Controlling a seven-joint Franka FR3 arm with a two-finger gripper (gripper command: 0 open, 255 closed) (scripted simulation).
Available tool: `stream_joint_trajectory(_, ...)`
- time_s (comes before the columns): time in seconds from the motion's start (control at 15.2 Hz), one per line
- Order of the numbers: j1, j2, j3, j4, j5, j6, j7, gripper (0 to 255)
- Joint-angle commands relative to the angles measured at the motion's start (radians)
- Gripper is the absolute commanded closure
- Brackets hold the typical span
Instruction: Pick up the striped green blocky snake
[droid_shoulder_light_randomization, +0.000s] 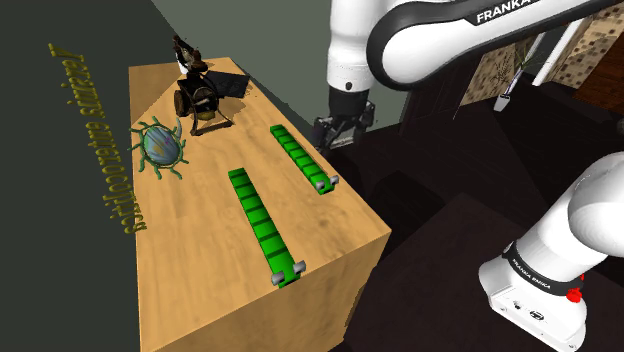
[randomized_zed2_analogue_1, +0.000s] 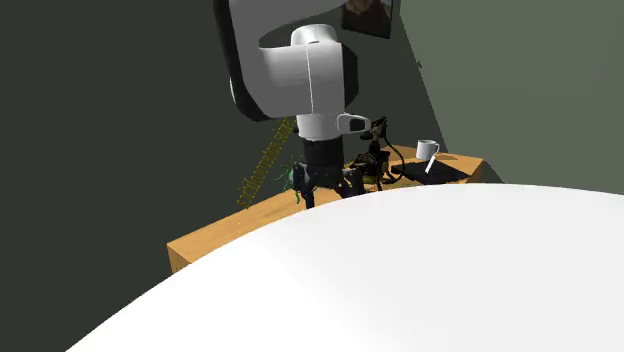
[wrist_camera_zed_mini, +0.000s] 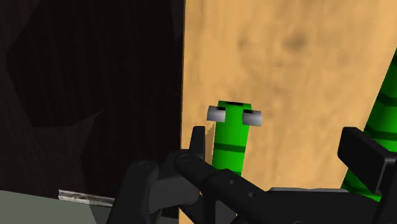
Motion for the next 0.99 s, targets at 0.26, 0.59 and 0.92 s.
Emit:
stream_joint_trajectory(0.26, 0.022, 0.244, 0.063, 0.137, -0.114, 0.058, 0.180, 0)
stream_joint_trajectory(0.59, 0.087, 0.456, 0.063, 0.286, -0.226, 0.073, 0.317, 0)
stream_joint_trajectory(0.92, 0.181, 0.662, 0.031, 0.471, -0.310, 0.061, 0.413, 0)
